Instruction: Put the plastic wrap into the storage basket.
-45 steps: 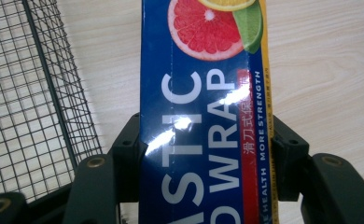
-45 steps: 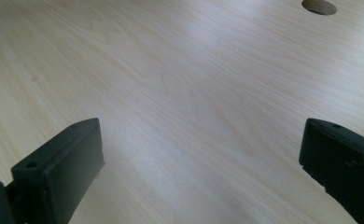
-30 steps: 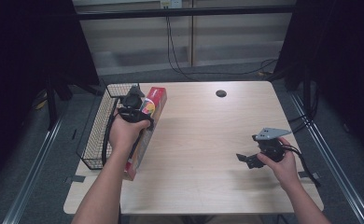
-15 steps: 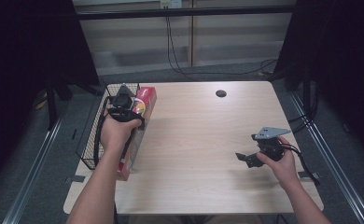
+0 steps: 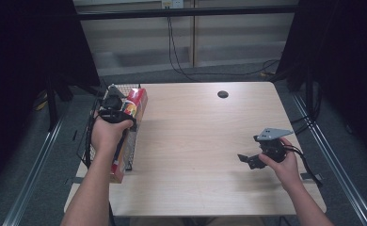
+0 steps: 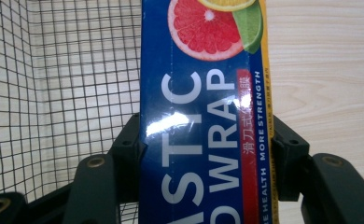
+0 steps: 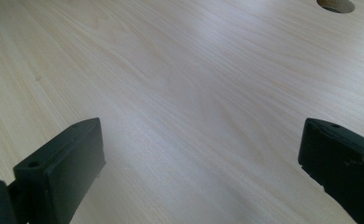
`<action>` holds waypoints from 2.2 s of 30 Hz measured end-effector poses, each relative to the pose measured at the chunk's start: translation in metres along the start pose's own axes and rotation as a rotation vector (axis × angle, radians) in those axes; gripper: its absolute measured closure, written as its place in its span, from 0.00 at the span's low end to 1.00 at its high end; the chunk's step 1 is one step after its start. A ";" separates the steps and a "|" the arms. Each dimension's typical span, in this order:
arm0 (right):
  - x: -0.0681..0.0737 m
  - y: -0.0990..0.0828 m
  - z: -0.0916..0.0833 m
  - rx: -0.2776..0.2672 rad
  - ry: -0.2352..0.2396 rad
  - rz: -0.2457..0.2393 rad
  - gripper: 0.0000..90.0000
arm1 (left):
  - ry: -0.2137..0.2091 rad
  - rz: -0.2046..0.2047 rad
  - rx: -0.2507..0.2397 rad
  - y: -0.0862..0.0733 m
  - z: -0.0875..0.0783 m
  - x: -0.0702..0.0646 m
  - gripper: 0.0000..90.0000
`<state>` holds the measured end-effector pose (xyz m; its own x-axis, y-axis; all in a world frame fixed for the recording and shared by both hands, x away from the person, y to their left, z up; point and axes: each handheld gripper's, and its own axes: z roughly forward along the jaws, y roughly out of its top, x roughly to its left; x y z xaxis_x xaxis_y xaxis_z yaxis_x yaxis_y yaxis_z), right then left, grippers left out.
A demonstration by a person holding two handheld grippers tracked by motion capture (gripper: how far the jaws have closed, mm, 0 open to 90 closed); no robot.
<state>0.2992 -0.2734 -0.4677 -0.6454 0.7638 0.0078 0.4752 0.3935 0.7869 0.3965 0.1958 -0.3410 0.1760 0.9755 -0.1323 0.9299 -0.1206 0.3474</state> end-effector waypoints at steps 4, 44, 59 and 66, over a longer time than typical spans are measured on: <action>0.000 0.000 0.000 0.001 -0.003 0.001 0.00 | 0.010 -0.004 0.002 0.000 -0.001 0.005 0.48; 0.001 -0.001 -0.001 0.001 0.009 -0.005 0.00 | 0.089 -0.126 0.001 0.002 0.021 0.031 0.47; 0.001 -0.001 0.000 0.009 0.012 -0.009 0.00 | 0.097 -0.130 0.012 0.007 0.034 0.030 0.47; 0.001 -0.001 0.002 0.008 0.014 -0.006 0.00 | 0.102 -0.127 0.023 0.008 0.038 0.032 0.47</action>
<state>0.2993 -0.2720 -0.4697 -0.6567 0.7540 0.0120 0.4760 0.4021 0.7822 0.4215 0.2187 -0.3780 0.0236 0.9966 -0.0790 0.9501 0.0022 0.3118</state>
